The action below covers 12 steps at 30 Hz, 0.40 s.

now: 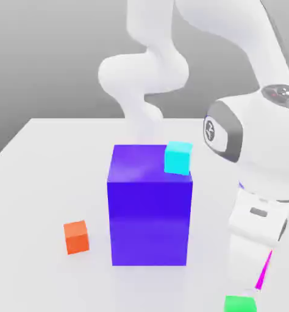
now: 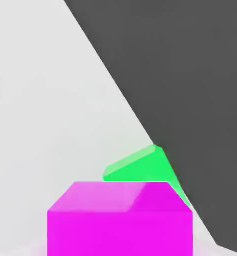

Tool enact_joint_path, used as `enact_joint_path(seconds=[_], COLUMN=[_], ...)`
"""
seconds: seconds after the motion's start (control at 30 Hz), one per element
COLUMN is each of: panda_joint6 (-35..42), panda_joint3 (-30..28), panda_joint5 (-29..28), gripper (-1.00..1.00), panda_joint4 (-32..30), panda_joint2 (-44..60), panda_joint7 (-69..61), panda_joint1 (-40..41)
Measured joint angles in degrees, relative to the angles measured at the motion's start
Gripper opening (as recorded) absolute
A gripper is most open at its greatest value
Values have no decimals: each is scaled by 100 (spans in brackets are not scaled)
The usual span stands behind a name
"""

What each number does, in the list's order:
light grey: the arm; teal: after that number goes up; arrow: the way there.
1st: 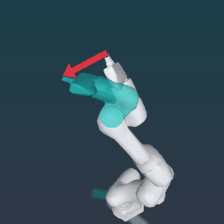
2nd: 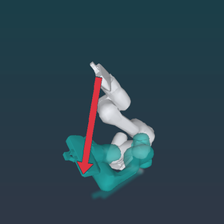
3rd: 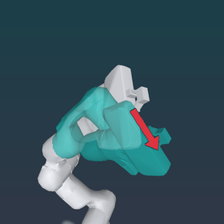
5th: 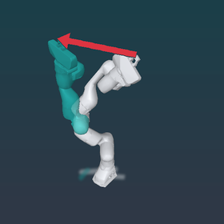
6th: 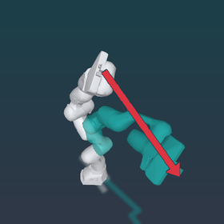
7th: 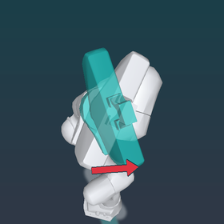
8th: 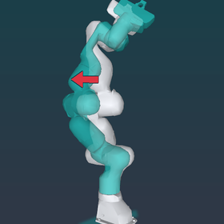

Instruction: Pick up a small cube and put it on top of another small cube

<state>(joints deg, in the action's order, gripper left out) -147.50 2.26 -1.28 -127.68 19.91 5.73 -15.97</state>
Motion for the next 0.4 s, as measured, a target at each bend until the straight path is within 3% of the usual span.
enact_joint_path(seconds=[0.03, 0.07, 0.27, 0.4], panda_joint6=[-167, -322, -403, 116], panda_joint3=[-12, -24, -31, -9], panda_joint5=[-14, -27, -36, 1], gripper=[-100, 100, 100, 100], panda_joint4=[29, 49, 58, 30], panda_joint2=[196, 370, 458, -95], panda_joint7=[-4, -1, 2, -27], panda_joint1=[1, -2, -5, 12])
